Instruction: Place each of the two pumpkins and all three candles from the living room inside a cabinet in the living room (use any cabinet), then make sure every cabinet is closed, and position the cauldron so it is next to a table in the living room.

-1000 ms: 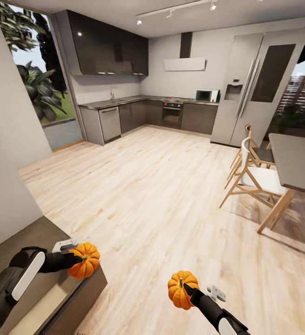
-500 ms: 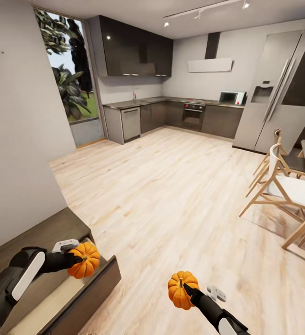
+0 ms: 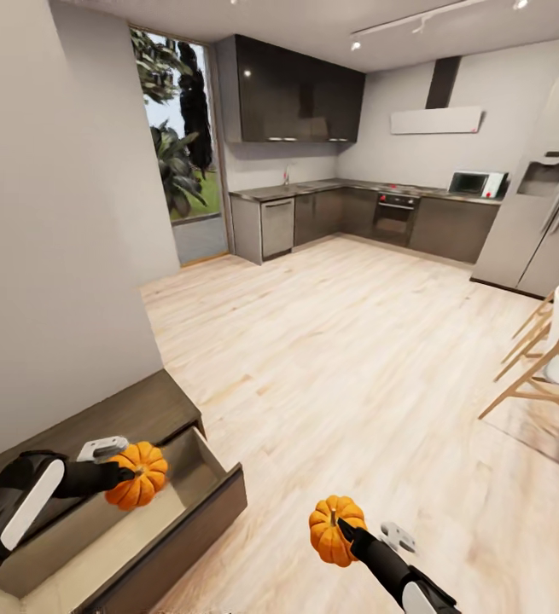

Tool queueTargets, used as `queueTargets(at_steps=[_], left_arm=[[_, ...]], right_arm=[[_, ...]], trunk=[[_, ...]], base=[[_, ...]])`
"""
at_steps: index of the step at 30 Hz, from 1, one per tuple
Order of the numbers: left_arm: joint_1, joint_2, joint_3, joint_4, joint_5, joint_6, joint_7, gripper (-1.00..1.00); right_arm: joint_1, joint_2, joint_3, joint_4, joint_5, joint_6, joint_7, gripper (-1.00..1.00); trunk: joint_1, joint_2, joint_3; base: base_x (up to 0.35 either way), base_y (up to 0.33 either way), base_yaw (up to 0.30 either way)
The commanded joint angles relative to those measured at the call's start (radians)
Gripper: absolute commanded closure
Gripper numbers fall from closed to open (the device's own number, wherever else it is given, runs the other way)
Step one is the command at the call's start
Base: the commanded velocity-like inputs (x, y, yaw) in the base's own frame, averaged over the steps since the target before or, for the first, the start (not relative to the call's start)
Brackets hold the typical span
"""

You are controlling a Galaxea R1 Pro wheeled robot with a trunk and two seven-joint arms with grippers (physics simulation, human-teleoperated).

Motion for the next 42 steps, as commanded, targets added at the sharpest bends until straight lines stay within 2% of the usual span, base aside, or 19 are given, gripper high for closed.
queueTargets(at_steps=[1,4,11,13,16,17,18,22,23,27,32,33,35,37,39,42], left_arm=[[-0.001,0.003,-0.002,0.000,-0.008,0.003,-0.005,1.00],[-0.001,0.003,-0.004,0.000,-0.009,0.003,-0.004,1.00],[-0.001,-0.021,-0.014,0.000,-0.013,0.001,-0.001,1.00],[-0.001,-0.028,-0.014,0.000,-0.013,0.001,0.000,1.00],[-0.001,-0.030,-0.010,0.000,-0.012,0.001,0.000,1.00],[-0.002,-0.031,-0.007,0.000,-0.011,0.001,0.000,1.00],[-0.002,-0.031,-0.006,0.000,-0.011,0.001,-0.001,1.00],[-0.002,-0.023,-0.001,0.000,-0.008,0.001,-0.001,1.00],[-0.002,-0.021,0.003,0.000,-0.007,0.001,-0.001,1.00],[-0.001,-0.020,0.048,0.000,-0.007,0.001,0.000,1.00],[-0.002,-0.019,0.061,0.000,-0.006,0.001,0.000,1.00],[-0.002,-0.019,0.065,0.000,-0.005,0.001,0.000,1.00],[-0.001,-0.025,0.097,0.000,-0.005,0.001,-0.001,1.00],[-0.001,-0.027,0.116,0.000,-0.004,0.001,-0.002,1.00],[-0.001,-0.027,0.123,0.000,-0.004,0.001,-0.003,1.00],[-0.001,-0.028,0.126,0.000,-0.004,0.001,-0.003,1.00]], right_arm=[[0.000,-0.003,0.003,-0.002,-0.008,0.003,0.000,1.00],[0.000,-0.004,0.002,-0.004,-0.008,0.003,0.001,1.00],[0.000,-0.003,0.003,-0.028,-0.005,0.007,0.001,1.00],[0.002,-0.013,0.003,-0.107,-0.005,0.024,0.001,1.00],[0.025,-0.052,0.002,-0.272,-0.004,0.106,-0.012,1.00],[0.033,-0.074,0.001,-0.429,-0.005,0.185,-0.082,1.00],[0.035,-0.080,0.001,-0.502,-0.005,0.225,-0.135,1.00],[0.038,-0.088,0.000,-0.759,-0.007,0.414,-0.405,1.00],[0.038,-0.087,-0.001,-0.782,-0.007,0.449,-0.440,1.00],[0.037,-0.082,-0.002,-0.835,-0.006,0.518,-0.502,1.00],[0.006,-0.080,0.001,-0.829,0.003,0.520,-0.511,1.00],[-0.002,-0.079,0.005,-0.827,0.022,0.517,-0.512,1.00],[-0.014,-0.058,0.053,-0.817,0.156,0.496,-0.511,1.00],[-0.016,-0.017,0.093,-0.811,0.259,0.486,-0.512,1.00],[-0.018,0.005,0.106,-0.808,0.302,0.484,-0.507,1.00],[-0.018,0.017,0.111,-0.806,0.322,0.483,-0.503,1.00]], trunk=[[-0.004,0.007,0.002],[-0.015,0.028,0.012],[-0.042,0.077,0.034],[-0.050,0.091,0.040],[-0.061,0.112,0.049],[-0.065,0.119,0.052],[-0.069,0.126,0.055],[-0.084,0.154,0.068],[-0.088,0.161,0.071],[-0.104,0.189,0.084],[-0.123,0.224,0.099],[-0.127,0.231,0.102],[-0.134,0.245,0.109],[-0.138,0.252,0.112],[-0.138,0.252,0.112],[-0.138,0.252,0.112]], base=[[0.000,0.000,0.284],[0.000,0.000,0.283],[0.000,0.000,0.083],[0.000,0.000,0.005],[0.000,0.000,0.002],[0.000,0.000,0.000],[0.000,0.000,0.000],[0.000,0.000,0.000],[0.000,0.000,0.000],[0.000,0.000,0.000],[0.000,0.000,0.000],[0.000,0.000,0.000],[0.000,0.000,0.000],[0.000,0.000,0.000],[0.000,0.000,0.000],[0.000,0.000,0.000]])
